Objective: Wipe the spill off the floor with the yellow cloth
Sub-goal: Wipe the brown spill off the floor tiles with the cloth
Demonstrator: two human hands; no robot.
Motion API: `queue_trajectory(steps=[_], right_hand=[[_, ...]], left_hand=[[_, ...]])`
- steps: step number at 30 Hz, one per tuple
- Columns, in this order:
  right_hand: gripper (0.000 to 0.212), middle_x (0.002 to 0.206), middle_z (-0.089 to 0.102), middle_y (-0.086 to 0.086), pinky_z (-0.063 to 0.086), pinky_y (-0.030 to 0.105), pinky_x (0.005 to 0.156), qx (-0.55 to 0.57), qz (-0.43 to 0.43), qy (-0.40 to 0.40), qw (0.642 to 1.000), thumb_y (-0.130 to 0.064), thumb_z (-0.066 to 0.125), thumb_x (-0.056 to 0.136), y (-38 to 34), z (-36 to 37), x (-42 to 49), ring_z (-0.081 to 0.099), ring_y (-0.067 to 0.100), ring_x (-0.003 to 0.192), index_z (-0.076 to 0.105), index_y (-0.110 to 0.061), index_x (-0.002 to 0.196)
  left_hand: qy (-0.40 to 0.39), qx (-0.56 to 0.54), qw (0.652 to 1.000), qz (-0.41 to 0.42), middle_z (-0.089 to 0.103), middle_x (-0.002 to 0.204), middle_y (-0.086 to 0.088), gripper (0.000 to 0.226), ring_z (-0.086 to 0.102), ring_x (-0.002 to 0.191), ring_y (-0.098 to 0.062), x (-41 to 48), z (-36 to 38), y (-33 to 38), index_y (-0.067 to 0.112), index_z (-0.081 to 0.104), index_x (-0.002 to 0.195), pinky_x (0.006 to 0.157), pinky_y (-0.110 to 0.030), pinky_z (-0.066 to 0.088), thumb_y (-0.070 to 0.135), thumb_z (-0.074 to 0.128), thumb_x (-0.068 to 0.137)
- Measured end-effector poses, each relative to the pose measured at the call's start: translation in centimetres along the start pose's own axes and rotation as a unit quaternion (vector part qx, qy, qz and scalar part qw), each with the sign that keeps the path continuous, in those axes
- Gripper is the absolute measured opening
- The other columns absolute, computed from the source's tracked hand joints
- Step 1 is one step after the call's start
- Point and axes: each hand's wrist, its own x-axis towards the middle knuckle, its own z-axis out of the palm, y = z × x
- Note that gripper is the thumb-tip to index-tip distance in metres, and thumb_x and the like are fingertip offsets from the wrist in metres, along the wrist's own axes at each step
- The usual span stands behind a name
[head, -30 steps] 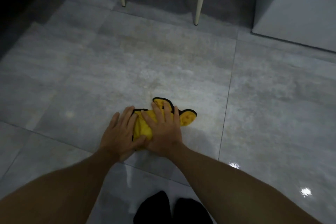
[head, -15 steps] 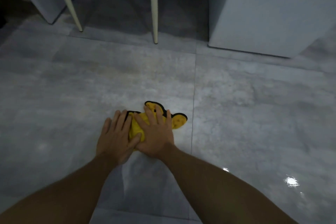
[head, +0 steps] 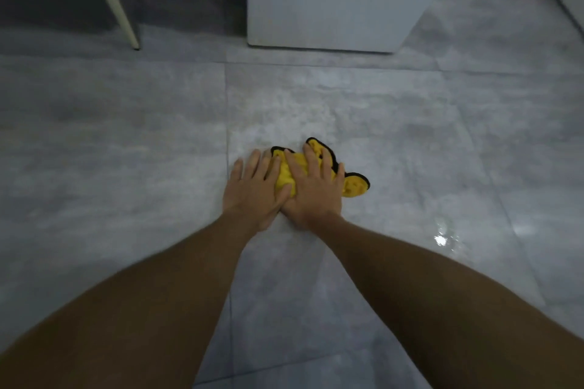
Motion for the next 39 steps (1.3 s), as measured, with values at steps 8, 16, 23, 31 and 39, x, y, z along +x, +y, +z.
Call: queue_trajectory(steps=[8, 16, 23, 31, 39], right_hand=[[0.087, 0.172, 0.014, 0.003, 0.011, 0.069, 0.12, -0.026, 0.079, 0.002, 0.997, -0.074, 0.036, 0.08, 12.6, -2.4, -5.1, 0.012, 0.038, 0.155, 0.012, -0.047, 0.159], [0.096, 0.17, 0.023, 0.009, 0.022, 0.071, 0.116, -0.058, 0.105, -0.023, 0.993, -0.092, 0.022, 0.082, 19.6, -3.6, -17.2, 0.021, 0.039, 0.153, 0.03, -0.035, 0.159], [0.091, 0.167, 0.03, 0.011, 0.027, 0.074, 0.11, -0.046, 0.06, -0.021, 0.997, -0.074, 0.05, 0.076, 13.1, -2.3, -21.4, 0.027, 0.049, 0.149, 0.045, -0.028, 0.154], [0.089, 0.171, 0.021, 0.002, 0.014, 0.071, 0.116, 0.006, -0.073, -0.055, 0.996, -0.09, 0.036, 0.08, 0.3, -0.2, -18.7, 0.016, 0.043, 0.155, 0.025, -0.048, 0.158], [0.088, 0.169, 0.028, 0.006, 0.016, 0.072, 0.114, -0.013, -0.245, -0.062, 0.967, -0.085, 0.044, 0.079, -12.6, 2.7, -15.6, 0.024, 0.046, 0.151, 0.041, -0.04, 0.154]], left_hand=[[-0.066, -0.015, 0.991, 0.113, -0.005, 0.169, -0.002, 0.07, -0.009, 0.154, -0.022, 1.4, 0.1, 12.0, 0.021, -0.001, 0.16, 0.122, -0.052, -0.003, 0.058, 0.015, 0.102], [-0.078, -0.035, 0.964, 0.253, 0.001, 0.169, -0.008, 0.08, -0.005, 0.153, -0.03, -4.7, 2.8, 19.0, 0.017, 0.009, 0.16, 0.121, -0.051, -0.005, 0.064, 0.029, 0.099], [-0.02, -0.073, 0.965, 0.251, 0.017, 0.166, -0.011, 0.07, 0.003, 0.154, -0.026, -8.8, 4.6, 14.8, 0.01, 0.026, 0.155, 0.123, -0.046, -0.003, 0.055, 0.03, 0.102], [0.093, -0.076, 0.982, 0.147, 0.031, 0.162, -0.01, 0.058, 0.019, 0.152, -0.028, -15.4, 7.2, 1.3, 0.01, 0.043, 0.149, 0.12, -0.05, 0.02, 0.045, 0.037, 0.103], [0.09, -0.065, 0.994, -0.007, 0.023, 0.164, -0.012, 0.061, 0.015, 0.153, -0.031, -23.0, 7.3, -10.4, 0.009, 0.036, 0.152, 0.121, -0.052, 0.017, 0.042, 0.039, 0.101]])
